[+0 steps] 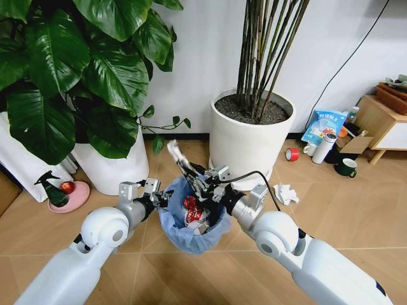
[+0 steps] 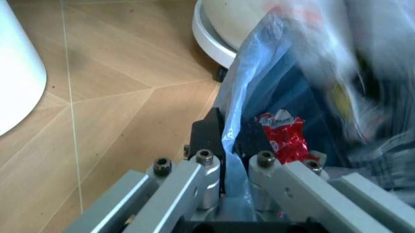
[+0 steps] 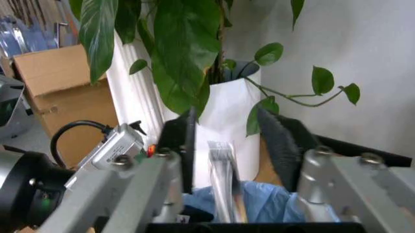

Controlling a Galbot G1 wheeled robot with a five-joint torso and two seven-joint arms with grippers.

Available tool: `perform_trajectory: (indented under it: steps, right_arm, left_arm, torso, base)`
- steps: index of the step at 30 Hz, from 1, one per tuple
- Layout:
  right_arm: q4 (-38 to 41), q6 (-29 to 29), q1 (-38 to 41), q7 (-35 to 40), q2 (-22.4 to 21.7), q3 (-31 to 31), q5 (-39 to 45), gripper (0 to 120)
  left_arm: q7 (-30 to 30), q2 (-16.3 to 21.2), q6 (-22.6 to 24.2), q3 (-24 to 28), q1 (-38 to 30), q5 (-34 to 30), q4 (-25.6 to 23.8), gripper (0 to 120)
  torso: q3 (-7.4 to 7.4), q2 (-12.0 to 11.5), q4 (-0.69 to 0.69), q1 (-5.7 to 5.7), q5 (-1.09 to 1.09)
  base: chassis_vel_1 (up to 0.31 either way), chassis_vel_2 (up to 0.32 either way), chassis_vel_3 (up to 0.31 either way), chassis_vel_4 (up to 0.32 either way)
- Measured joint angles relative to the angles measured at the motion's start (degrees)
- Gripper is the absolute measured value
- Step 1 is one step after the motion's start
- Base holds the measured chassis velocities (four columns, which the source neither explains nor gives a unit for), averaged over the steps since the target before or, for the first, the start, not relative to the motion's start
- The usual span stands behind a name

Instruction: Pick up the trash bin and place the garbage on the floor into it.

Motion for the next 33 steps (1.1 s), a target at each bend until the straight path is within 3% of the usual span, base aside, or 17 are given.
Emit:
perform_trajectory:
  steps: [7,9,12,16,26,33]
  right_arm:
    - [0.42,0.22,-0.97,0.45,-0.14,1.22,-0.24,61]
    - [0.70,0.20,-1.78,1.09,-0.41,3.61,-0.24,73]
    - [0.99,-0.01,-3.01,2.05,-1.02,6.54,-0.24,81]
    - [1.13,-1.25,-6.68,8.05,-2.50,11.42,-1.88,97]
    - [-3.73,-5.52,-13.61,13.69,-1.04,19.67,-3.87,100]
    - [-9.79,-7.85,-26.08,14.94,1.64,31.26,-4.42,100]
  left_arm:
    - [0.02,0.02,0.00,-0.03,0.23,0.04,-0.12,0]
    - [0.02,0.04,0.00,-0.09,0.38,0.17,-0.15,0]
    - [0.02,0.05,0.00,-0.22,0.54,0.33,-0.16,0]
    - [0.06,0.12,0.00,-1.13,1.45,0.79,-0.48,0]
    - [-0.05,0.55,0.00,-3.47,3.80,1.26,-2.32,0]
    - [0.09,0.90,0.00,-3.53,3.85,1.25,-2.93,0]
  torso:
    - [0.00,0.00,0.00,0.00,0.00]
    - [0.00,0.00,0.01,0.00,0.01]
    - [0.00,0.00,0.00,0.00,0.01]
    - [0.00,0.00,-0.02,0.00,0.01]
    - [0.00,0.00,0.02,-0.01,0.01]
    - [0.00,0.00,-0.02,-0.01,0.01]
  base:
    - [0.000,0.000,0.000,0.000]
    - [0.000,0.000,0.000,0.000]
    - [0.000,0.000,0.000,0.000]
    - [0.000,0.000,0.000,0.000]
    - [0.000,0.000,0.000,0.000]
    - [0.000,0.000,0.000,0.000]
